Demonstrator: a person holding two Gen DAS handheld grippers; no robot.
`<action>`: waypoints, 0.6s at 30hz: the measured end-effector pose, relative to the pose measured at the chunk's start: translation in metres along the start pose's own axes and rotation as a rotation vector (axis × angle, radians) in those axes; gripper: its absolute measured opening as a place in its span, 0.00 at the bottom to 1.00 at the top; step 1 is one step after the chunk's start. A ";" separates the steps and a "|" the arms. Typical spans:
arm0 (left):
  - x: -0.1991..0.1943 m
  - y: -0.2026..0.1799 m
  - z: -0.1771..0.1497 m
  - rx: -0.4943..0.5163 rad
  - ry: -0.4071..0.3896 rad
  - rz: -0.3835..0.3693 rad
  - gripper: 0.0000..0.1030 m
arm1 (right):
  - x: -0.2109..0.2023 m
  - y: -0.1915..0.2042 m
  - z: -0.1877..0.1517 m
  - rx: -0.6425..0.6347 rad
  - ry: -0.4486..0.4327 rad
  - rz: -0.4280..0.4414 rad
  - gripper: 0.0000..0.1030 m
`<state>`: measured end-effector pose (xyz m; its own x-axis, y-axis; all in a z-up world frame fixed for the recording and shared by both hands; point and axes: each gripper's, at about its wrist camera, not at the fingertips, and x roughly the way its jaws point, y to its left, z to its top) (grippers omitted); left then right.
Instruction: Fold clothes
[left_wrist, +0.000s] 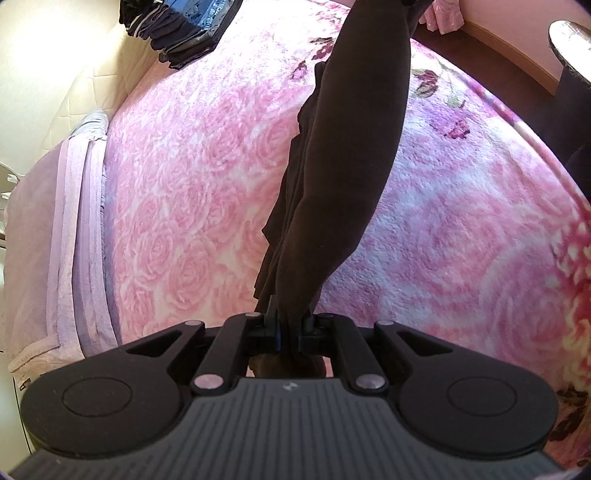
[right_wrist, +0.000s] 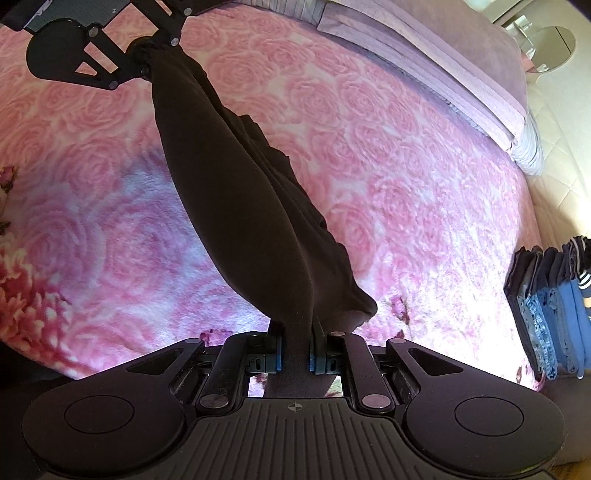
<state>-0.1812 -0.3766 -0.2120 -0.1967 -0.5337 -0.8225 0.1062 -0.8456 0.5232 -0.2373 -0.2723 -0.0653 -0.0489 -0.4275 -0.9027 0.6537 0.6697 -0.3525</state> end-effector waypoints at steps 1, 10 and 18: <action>0.000 0.000 0.000 0.000 -0.001 0.000 0.05 | 0.000 0.001 0.000 0.002 0.001 -0.001 0.10; -0.013 0.007 0.004 -0.009 -0.027 0.023 0.05 | -0.012 -0.005 0.001 -0.020 0.000 -0.016 0.10; -0.034 0.017 0.014 -0.005 -0.071 0.069 0.05 | -0.043 -0.013 0.004 -0.039 -0.014 -0.067 0.10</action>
<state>-0.1866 -0.3728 -0.1722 -0.2571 -0.5884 -0.7666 0.1265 -0.8069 0.5769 -0.2408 -0.2653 -0.0203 -0.0812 -0.4803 -0.8733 0.6193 0.6622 -0.4218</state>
